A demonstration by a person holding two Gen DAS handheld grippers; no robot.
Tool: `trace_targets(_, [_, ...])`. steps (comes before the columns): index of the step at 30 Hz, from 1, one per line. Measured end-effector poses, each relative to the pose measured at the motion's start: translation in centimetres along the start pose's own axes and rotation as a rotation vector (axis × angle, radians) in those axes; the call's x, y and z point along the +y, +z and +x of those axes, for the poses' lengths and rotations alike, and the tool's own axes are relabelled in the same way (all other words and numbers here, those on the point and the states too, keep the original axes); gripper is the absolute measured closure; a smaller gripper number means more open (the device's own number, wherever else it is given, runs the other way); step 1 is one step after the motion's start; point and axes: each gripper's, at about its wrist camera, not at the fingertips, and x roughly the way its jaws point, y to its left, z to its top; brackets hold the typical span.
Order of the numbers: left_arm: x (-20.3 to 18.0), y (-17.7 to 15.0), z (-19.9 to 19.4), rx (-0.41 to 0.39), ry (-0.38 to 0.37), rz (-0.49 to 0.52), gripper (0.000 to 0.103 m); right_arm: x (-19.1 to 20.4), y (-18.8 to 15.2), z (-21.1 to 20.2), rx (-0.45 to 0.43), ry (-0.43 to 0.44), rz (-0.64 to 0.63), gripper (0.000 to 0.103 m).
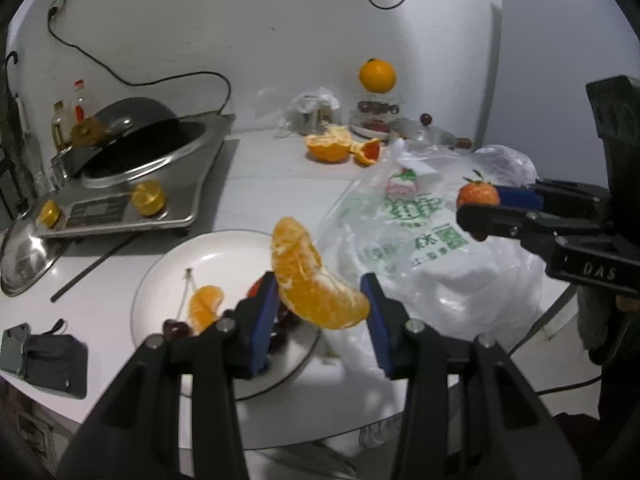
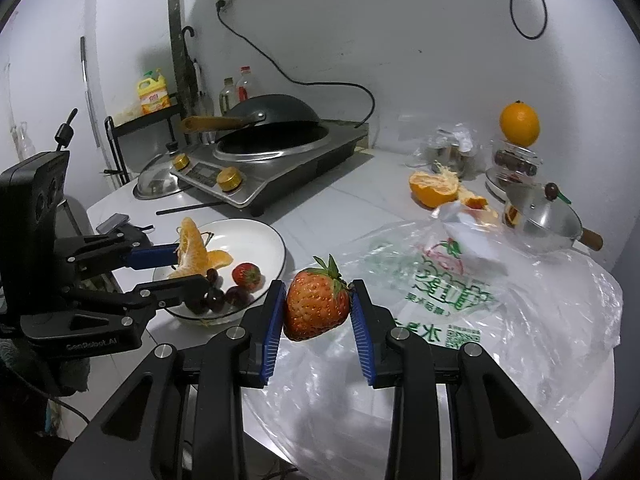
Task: Organize fruits
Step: 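Carry the strawberry and orange segment over the white plate with both grippers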
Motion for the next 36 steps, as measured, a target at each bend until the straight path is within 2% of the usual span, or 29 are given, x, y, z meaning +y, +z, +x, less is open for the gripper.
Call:
trace_targets(16, [6.7,-2.2,-0.7,-0.011,0.078,-0.093,0.060,4.0,1.5,3.3,0.045,0.036,-0.065,0.069])
trace_targets(36, [12.3,-3.0,2.1,0.016,0.114,-0.143,0.059,6.5,2.7,8.3,0.105,0.080,-0.099,0.069])
